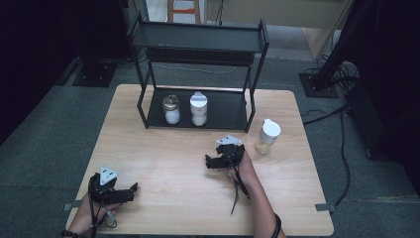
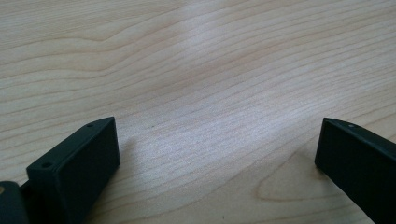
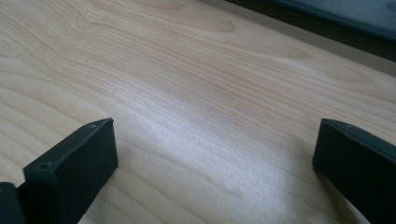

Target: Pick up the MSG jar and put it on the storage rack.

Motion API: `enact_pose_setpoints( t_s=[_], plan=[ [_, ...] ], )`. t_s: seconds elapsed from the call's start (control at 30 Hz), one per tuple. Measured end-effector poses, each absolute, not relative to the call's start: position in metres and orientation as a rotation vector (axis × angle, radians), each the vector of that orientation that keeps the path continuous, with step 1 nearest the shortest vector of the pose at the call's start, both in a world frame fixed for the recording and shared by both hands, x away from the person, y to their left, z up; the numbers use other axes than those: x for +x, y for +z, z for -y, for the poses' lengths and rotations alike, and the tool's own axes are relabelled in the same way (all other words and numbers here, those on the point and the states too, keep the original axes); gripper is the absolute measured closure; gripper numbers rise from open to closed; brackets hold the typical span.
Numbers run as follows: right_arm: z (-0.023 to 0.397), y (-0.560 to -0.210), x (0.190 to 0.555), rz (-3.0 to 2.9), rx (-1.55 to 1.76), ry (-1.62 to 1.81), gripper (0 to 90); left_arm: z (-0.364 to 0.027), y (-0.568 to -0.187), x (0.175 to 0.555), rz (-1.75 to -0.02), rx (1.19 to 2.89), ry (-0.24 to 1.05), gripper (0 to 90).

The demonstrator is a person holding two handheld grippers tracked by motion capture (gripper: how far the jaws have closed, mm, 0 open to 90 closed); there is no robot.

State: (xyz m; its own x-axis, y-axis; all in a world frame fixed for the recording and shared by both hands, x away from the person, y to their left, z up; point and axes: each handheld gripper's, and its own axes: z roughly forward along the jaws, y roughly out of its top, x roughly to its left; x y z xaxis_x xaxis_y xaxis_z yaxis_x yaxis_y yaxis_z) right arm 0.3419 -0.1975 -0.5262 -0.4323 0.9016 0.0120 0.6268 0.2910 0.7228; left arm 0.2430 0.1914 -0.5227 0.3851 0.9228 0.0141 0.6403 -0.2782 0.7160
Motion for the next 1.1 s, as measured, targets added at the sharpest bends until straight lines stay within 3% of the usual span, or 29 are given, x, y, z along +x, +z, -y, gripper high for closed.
enact_pose_setpoints(
  t_s=[1.1],
  plan=[
    [0.238,-0.527,0.282,-2.154,1.376,0.924,0.0,-0.191,-0.523,0.243,-1.337,2.020,0.580,0.0]
  ],
)
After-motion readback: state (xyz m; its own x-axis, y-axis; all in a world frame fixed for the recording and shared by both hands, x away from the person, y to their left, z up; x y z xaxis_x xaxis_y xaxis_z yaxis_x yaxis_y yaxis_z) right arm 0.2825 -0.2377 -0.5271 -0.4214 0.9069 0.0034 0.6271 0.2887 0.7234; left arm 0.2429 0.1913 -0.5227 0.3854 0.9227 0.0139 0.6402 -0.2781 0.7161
